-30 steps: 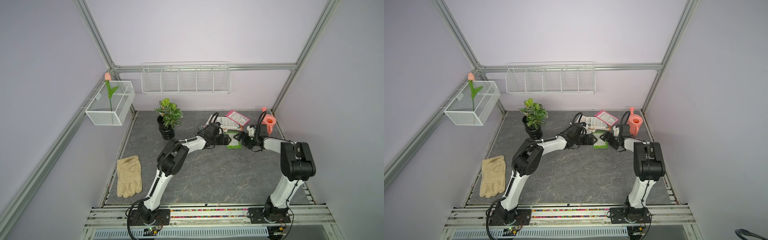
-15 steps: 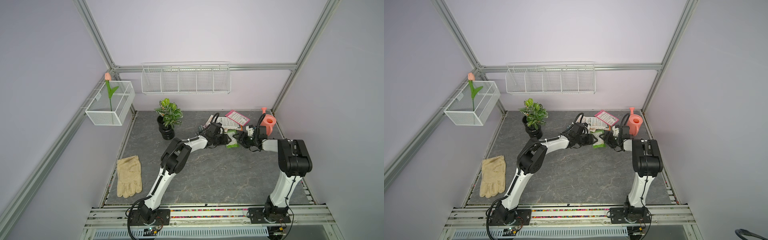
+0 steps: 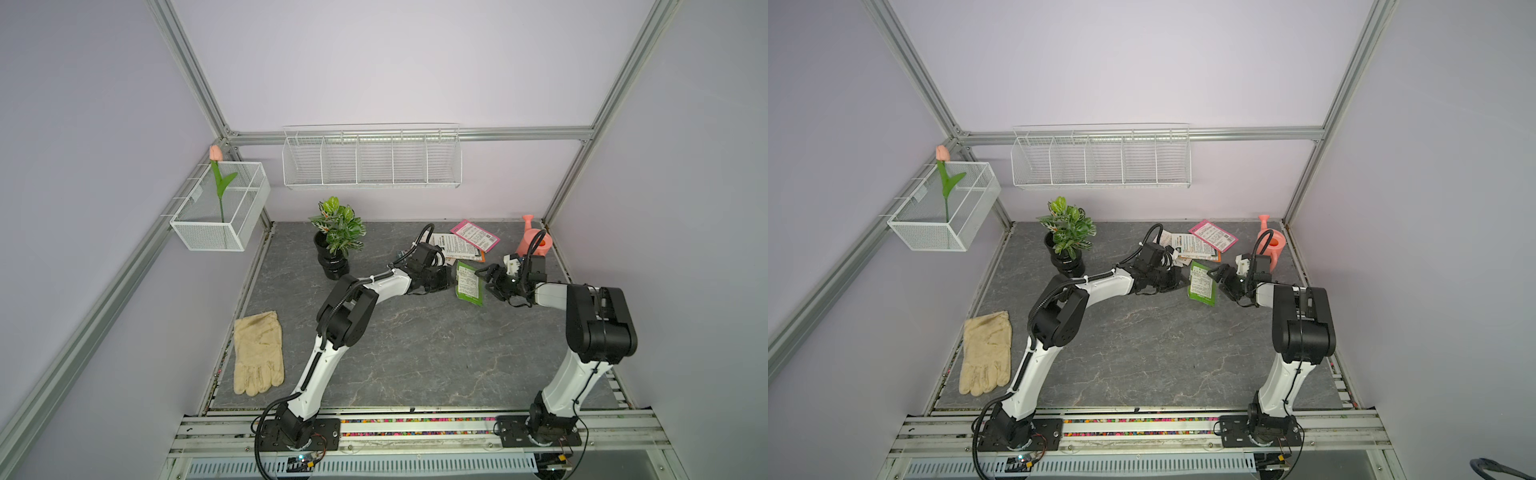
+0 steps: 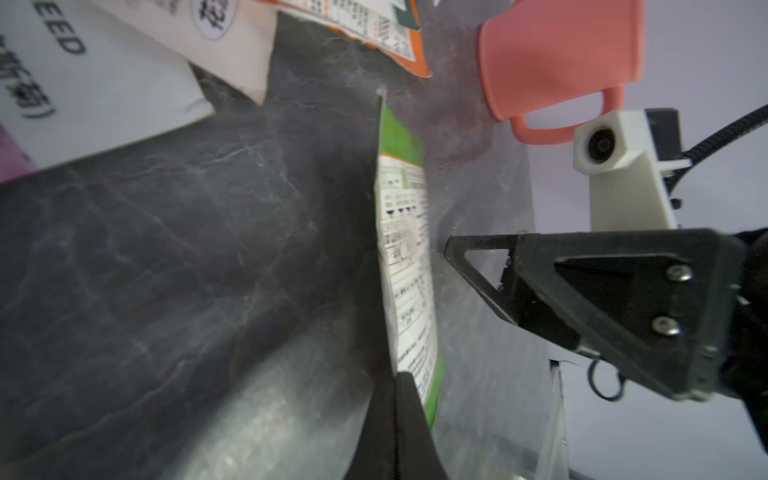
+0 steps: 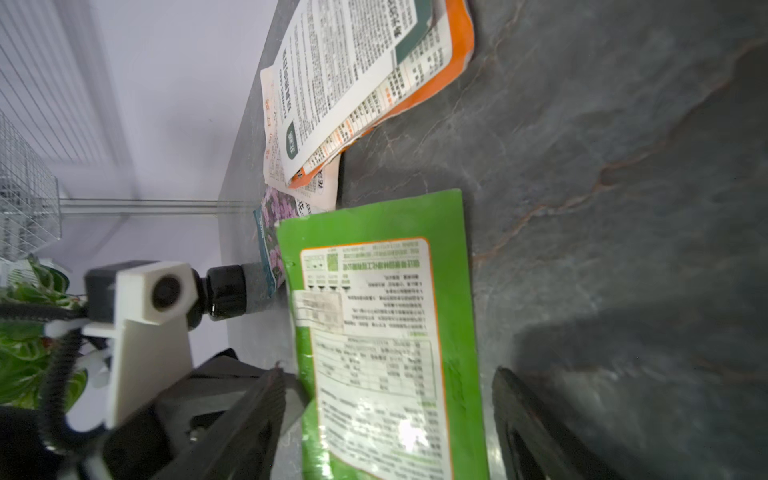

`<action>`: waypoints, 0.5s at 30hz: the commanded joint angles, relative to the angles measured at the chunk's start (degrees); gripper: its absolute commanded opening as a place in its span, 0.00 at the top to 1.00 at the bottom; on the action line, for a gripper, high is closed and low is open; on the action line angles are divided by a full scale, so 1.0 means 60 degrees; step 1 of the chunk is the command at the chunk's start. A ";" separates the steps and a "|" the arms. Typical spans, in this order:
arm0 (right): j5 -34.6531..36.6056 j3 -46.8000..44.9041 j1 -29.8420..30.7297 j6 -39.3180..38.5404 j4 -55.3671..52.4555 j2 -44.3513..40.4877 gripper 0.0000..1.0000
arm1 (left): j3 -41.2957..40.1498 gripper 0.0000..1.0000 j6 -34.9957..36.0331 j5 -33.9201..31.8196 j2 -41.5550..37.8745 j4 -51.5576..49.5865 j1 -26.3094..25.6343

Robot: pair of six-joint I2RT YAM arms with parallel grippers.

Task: Arrange the seed packets in a row
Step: Pick up the seed packet from the center of the board.

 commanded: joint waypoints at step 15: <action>0.5631 -0.3473 0.4139 -0.5561 0.0882 -0.6455 0.08 | -0.3594 1.00 -1.0459 0.1923 -0.3319 0.7263 0.1282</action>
